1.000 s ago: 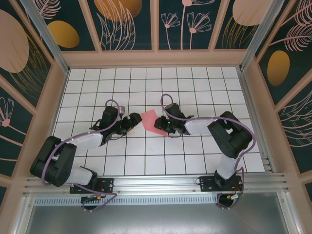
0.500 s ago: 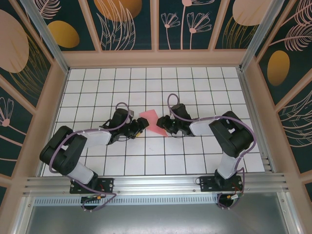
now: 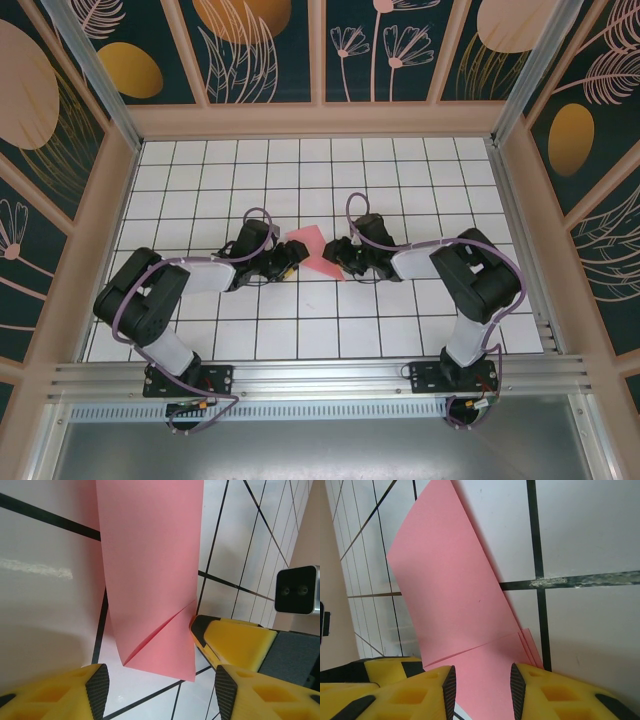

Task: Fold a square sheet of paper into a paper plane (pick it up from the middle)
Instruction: Fold the wing for the fifth time at the center of the table.

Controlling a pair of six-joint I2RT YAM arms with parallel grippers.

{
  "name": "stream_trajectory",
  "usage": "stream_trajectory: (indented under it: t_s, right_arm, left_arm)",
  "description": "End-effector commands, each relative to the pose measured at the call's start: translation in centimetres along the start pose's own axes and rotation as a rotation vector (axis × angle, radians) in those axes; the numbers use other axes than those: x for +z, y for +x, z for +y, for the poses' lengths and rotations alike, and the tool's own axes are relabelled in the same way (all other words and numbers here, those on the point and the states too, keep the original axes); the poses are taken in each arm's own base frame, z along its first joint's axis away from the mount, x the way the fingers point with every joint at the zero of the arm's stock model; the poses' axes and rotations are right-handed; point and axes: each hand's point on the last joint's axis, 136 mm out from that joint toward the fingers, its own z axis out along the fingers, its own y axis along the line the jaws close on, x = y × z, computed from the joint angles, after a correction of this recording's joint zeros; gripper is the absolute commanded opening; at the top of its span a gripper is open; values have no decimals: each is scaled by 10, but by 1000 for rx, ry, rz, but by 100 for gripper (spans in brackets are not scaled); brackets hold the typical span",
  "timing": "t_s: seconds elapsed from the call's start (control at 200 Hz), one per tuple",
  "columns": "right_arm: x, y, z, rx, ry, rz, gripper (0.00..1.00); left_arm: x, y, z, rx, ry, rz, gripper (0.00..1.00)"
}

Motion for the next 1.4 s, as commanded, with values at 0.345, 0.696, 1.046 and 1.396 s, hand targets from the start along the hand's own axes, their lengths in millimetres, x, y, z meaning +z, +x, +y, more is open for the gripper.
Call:
stream_trajectory:
  t_s: [0.345, 0.696, 1.046, 1.396]
  right_arm:
    - [-6, 16, -33, 69, 83, 47, 37]
    - [-16, 12, -9, -81, -19, 17, 46]
    - [-47, -14, 21, -411, -20, -148, 67]
    - [-58, 3, 26, -952, 75, -322, 61]
  left_arm:
    - [12, -3, -15, 18, 52, 28, 53]
    - [14, -5, -29, 43, 120, 29, 31]
    - [19, -6, -22, 37, 94, 32, 7]
    - [15, -9, -25, 11, 62, 23, 7]
